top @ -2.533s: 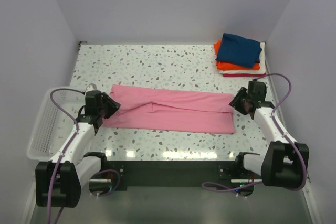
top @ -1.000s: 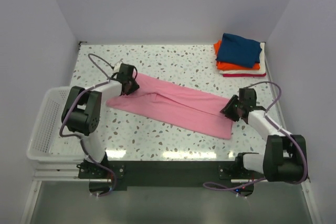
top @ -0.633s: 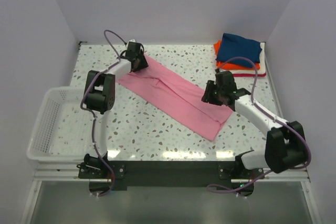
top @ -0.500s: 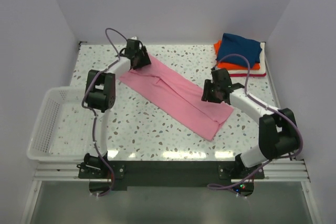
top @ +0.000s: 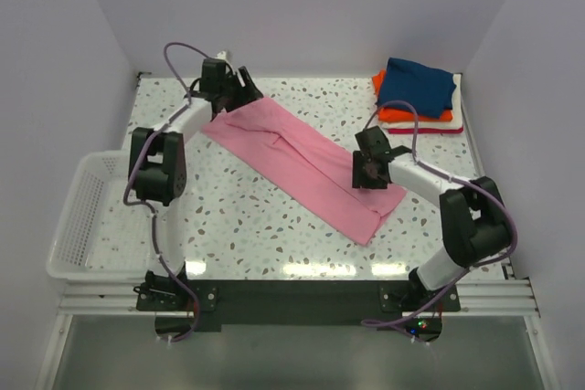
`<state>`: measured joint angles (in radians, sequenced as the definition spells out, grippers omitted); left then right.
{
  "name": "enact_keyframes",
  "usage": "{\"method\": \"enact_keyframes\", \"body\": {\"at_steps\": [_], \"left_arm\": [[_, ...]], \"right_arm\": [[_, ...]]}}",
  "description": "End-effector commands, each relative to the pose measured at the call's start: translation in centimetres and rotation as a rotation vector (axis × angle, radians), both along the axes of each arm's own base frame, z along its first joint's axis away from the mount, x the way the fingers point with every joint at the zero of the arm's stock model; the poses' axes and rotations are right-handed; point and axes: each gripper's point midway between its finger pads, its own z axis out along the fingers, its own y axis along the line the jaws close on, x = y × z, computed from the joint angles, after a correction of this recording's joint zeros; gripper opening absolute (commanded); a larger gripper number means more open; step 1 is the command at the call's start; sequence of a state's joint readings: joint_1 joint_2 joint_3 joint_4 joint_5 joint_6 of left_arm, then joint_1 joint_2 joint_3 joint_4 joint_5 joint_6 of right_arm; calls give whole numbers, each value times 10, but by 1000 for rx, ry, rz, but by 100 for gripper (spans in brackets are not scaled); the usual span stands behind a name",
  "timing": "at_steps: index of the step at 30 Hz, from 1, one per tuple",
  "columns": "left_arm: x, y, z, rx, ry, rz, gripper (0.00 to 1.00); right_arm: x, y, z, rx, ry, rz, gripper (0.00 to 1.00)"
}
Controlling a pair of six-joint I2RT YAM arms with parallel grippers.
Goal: Fold and stack the t-shirts
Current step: Fold the tshirt
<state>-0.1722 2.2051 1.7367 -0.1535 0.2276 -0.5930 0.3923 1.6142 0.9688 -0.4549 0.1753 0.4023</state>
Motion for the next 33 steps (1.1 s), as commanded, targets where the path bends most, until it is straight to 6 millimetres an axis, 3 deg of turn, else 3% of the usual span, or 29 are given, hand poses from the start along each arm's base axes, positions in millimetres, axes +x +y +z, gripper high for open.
{"method": "enact_keyframes", "body": {"at_steps": [1,5,6,12,21,23,24,26,29,32,33], "left_arm": [[-14,6,89,-74,-180,66,72],[-53,18,63,-89,-76,201,62],[-67,24,48,-65,-34,234,56],[-98,48,-3,17,93,343,45],[-88,62,-41,127,149,382,43],[-82,64,-45,157,163,380,43],[-81,70,-60,189,195,396,43],[-79,74,-67,220,212,400,43],[-72,82,-77,240,228,416,42],[-63,94,-82,274,232,429,42],[-53,97,-80,276,222,433,43]], "right_arm": [[-10,-11,22,-39,-59,-29,51],[-19,-11,28,-30,-72,-14,57],[-22,-8,26,-35,-61,8,57],[-37,-5,7,-89,9,35,56],[-57,-3,-16,-115,81,44,55],[-61,2,-20,-97,97,55,54],[-63,7,-21,-87,98,57,54],[-68,13,-24,-85,112,61,54],[-80,29,-25,-52,119,64,54],[-94,59,-23,56,100,57,54],[-98,80,-20,128,84,49,53]]}}
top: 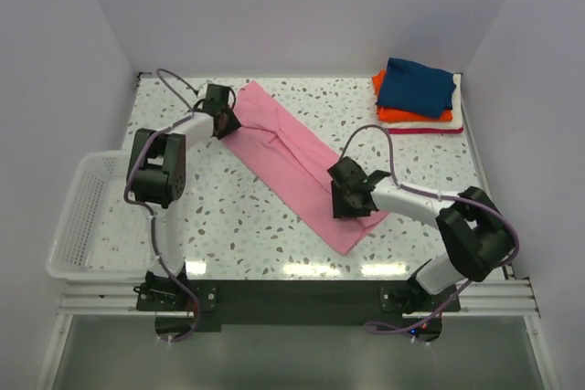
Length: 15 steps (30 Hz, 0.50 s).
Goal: Fold and stack the t-shirts
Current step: Fold the tshirt
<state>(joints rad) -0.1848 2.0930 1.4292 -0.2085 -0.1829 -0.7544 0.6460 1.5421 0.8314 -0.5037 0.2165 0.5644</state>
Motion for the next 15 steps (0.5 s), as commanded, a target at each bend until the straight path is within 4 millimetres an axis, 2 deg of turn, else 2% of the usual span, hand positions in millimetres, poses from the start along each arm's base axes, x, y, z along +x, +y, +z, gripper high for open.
{"method": "enact_keyframes", "body": {"at_steps": [1,2,3,4,5,6,7,8,10,11,12,13,15], "left_arm": [[18,27,-5,81,16,19,43],[21,29,-7,98,24,-1,44],[34,31,-3,95,7,-11,46],[41,31,-3,99,2,-25,47],[54,31,9,112,-29,-44,49],[59,33,-2,110,-17,-53,55],[65,33,-1,108,-27,-71,58],[76,34,-2,93,-53,-71,64],[83,23,-2,20,-81,-119,68],[92,21,5,-1,-118,-134,69],[96,18,13,-22,-138,-151,72],[99,15,21,-42,-158,-166,73],[109,10,56,-70,-248,-201,76]], "right_arm": [[-25,49,3,195,14,-42,53],[-28,61,4,232,12,-39,53],[-35,84,8,284,7,-34,53],[-37,98,11,312,3,-29,53],[-36,118,20,353,-11,-15,53],[-45,139,18,375,2,7,53],[-47,156,22,403,12,24,53],[-42,181,27,443,14,37,53],[-48,210,32,469,30,83,53],[-41,229,48,505,18,103,54],[-43,232,42,477,36,120,54],[-41,237,48,484,28,132,54],[-37,241,58,492,1,148,54]]}}
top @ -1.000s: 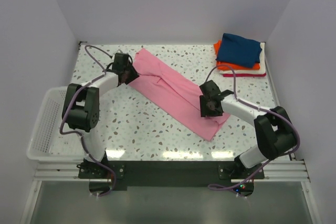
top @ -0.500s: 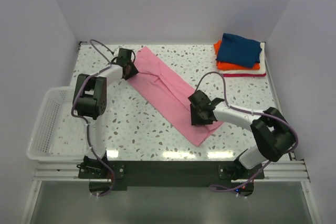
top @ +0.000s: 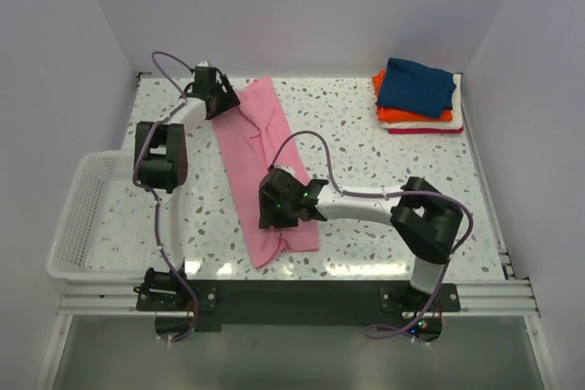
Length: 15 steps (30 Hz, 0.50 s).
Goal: Fold and stack the t-shirts
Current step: Fold the tshirt
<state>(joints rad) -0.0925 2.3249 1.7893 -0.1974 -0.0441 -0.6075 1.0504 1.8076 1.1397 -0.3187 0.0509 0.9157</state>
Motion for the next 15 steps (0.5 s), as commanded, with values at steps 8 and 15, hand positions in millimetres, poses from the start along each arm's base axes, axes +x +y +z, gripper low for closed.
{"method": "enact_keyframes", "body": {"at_steps": [8,15], "left_arm": [[16,-23,157,-115,-327,-153,79],[-65,-37,150,-150,-215,-102,72]], "right_arm": [[13,-13,64,29,-139,3,54],[9,-71,59,-71,-218,-66,55]]}}
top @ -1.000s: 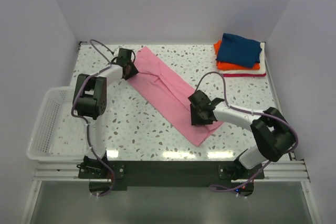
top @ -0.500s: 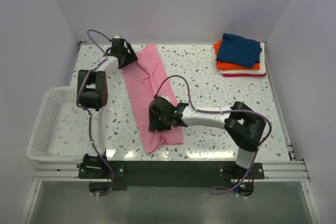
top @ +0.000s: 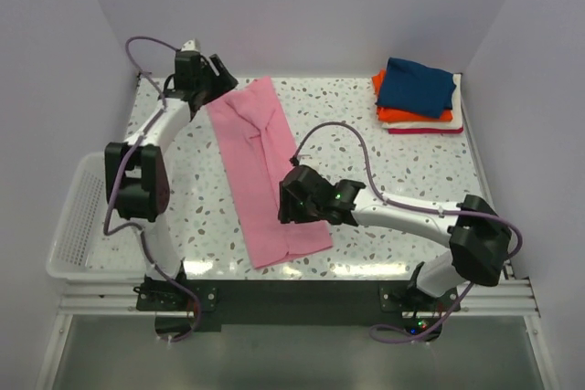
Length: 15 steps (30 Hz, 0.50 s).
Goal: Fold and stack the t-shirts
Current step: Fold the tshirt
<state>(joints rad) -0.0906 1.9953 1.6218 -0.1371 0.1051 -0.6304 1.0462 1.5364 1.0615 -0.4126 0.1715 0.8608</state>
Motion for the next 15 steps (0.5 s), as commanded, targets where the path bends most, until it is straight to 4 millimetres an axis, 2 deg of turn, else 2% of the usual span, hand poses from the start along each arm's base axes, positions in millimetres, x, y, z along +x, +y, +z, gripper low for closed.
{"method": "enact_keyframes", "body": {"at_steps": [1,2,4,5,7,8,9,10,11,12,13,15], "left_arm": [[-50,-15,11,-30,30,20,69],[-79,-19,-3,-30,82,33,64],[-108,-22,-15,-59,111,57,57],[-139,-27,-29,-63,131,49,50],[-168,-35,-42,-67,151,31,45],[-196,-43,-54,-43,178,13,41],[-209,-44,-60,-15,189,11,39],[-232,-44,-78,13,250,8,36],[-246,-54,-73,14,234,-23,31],[-258,-59,-76,15,242,-42,29],[-275,-58,-89,22,279,-51,27],[-294,-66,-87,24,276,-86,20]], "right_arm": [[5,-37,-7,-102,-62,-51,55],[4,-42,-9,-120,-62,-48,54],[4,-49,-7,-128,-75,-48,53],[2,-55,-11,-147,-75,-43,52],[-2,-58,-11,-138,-73,-31,50],[-5,-62,-16,-149,-66,-16,49],[-10,-61,-19,-140,-48,2,48],[-14,-65,-27,-148,-32,11,48],[-17,-66,-31,-154,-26,21,45],[-20,-67,-34,-157,-14,31,44],[-23,-71,-41,-173,-4,36,43],[-26,-75,-48,-189,5,41,43]]}}
